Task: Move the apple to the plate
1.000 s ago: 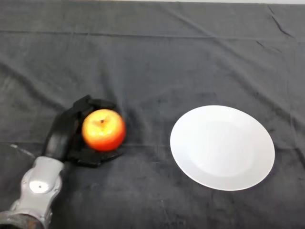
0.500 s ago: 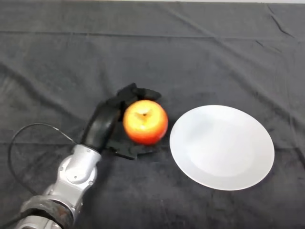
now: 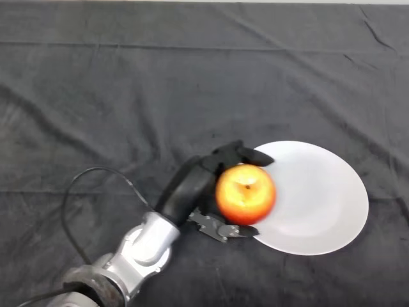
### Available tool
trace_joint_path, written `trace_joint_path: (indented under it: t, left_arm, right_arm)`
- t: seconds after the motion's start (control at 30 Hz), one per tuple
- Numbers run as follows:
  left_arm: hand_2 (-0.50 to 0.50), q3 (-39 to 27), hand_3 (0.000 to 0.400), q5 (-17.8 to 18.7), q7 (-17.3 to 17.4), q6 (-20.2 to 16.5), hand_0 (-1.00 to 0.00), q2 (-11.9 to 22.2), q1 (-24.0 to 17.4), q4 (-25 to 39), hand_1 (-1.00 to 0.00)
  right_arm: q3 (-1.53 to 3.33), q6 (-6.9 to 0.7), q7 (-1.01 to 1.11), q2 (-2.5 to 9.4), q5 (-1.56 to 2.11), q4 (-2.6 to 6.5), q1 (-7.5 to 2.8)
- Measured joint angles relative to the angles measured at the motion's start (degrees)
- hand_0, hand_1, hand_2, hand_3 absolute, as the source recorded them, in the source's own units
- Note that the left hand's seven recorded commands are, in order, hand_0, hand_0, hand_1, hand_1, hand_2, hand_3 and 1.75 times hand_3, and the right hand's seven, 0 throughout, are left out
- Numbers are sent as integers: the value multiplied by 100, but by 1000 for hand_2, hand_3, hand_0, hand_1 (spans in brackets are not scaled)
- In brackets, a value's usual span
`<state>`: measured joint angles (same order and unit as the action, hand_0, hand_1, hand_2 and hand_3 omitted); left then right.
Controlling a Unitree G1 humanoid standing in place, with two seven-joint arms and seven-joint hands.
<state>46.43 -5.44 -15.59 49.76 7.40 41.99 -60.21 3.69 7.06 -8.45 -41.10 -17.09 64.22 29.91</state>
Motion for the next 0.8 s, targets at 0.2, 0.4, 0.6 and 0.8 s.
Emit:
trace_joint_path:
  t: [0.2,0.4,0.6,0.8]
  left_arm:
    - [-71,426,400,57,-4,-404,-1000,-8,42,139,-859]
    - [41,692,235,76,56,-786,-506,-7,295,173,-588]
    - [0,795,0,225,175,-1140,0,-12,345,191,0]
    - [0,858,0,382,320,-1424,0,-10,441,239,0]
  right_arm:
    - [-2,1,0,0,0,1,2]
    - [-2,2,-1,-2,0,2,2]
    - [-2,5,-1,-2,-1,3,5]
    - [-2,6,-1,-2,-1,4,5]
